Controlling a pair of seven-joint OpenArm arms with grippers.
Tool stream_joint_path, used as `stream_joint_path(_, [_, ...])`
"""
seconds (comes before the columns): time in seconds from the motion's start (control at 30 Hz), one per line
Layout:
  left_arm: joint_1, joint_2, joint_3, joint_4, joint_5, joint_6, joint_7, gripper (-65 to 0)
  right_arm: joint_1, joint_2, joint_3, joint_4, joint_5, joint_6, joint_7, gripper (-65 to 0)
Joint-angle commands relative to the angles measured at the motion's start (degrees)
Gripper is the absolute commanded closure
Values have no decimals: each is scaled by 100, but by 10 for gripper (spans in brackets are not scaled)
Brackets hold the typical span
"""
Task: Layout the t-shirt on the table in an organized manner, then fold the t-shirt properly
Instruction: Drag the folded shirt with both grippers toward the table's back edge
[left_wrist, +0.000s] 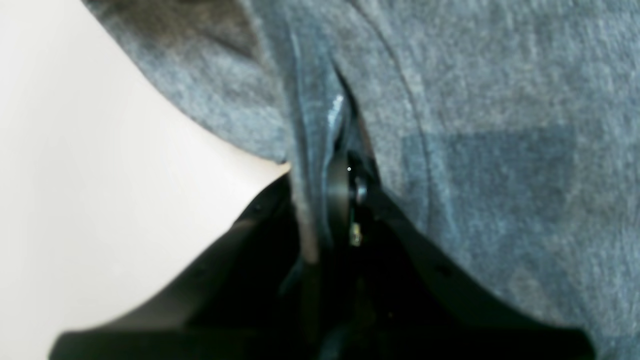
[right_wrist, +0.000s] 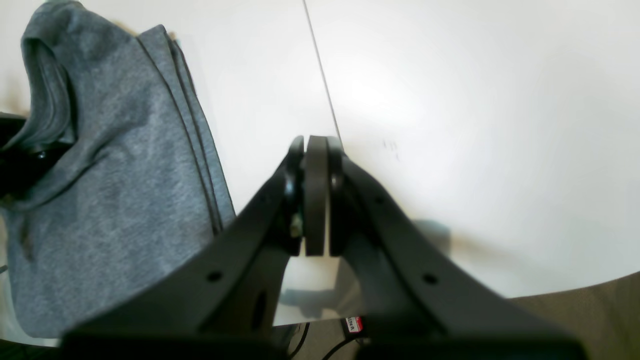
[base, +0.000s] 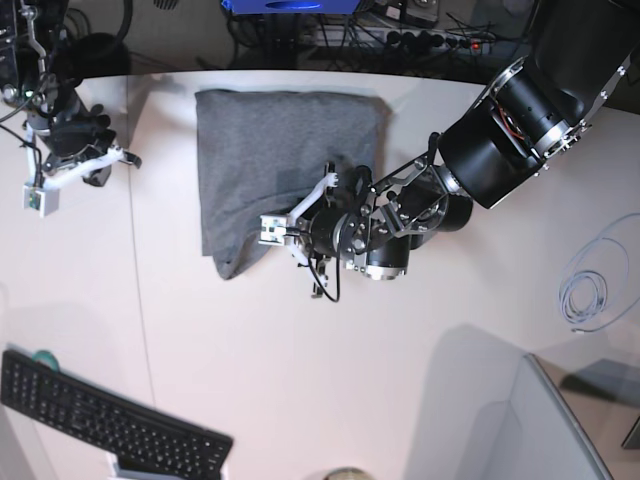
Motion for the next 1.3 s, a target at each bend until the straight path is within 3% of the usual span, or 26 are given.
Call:
stream_joint_path(0.0, [-129, 15, -7, 84, -5, 12, -12, 0, 22, 53, 29, 98, -9, 16, 107, 0])
stream_joint_path(0.33, [-138, 24, -33, 93, -5, 12, -3, 0, 39, -97, 29, 89, -9, 33, 107, 0])
stream_joint_path(0.37, [-138, 24, -42, 93, -5, 12, -3, -38, 39, -97, 29, 89, -9, 33, 107, 0])
stream_joint_path(0.5, [-156, 24, -51, 146, -5, 12, -3, -380, 39, -97, 20, 89, -9, 33, 107, 0])
stream_joint_path(0.57, [-182, 15, -51, 286, -5, 12, 6, -513, 39, -105, 12, 89, -9, 33, 107, 0])
stream_joint_path(0.67, [-182, -11, -51, 541, -14, 12, 50, -640, 39, -123, 12, 89, -9, 42, 107, 0])
stream_joint_path(0.83, [-261, -20, -60, 1130, -14, 12, 727, -650, 39, -123, 12, 89, -9, 42, 107, 0])
stream_joint_path(1.13, [-270, -416, -69, 1904, -14, 12, 780, -650, 22, -123, 3, 98, -9, 42, 107, 0])
stream_joint_path(1.27, [-24, -636, -816, 2677, -66, 12, 1166, -650, 13, -97, -287, 106, -9, 51, 133, 0])
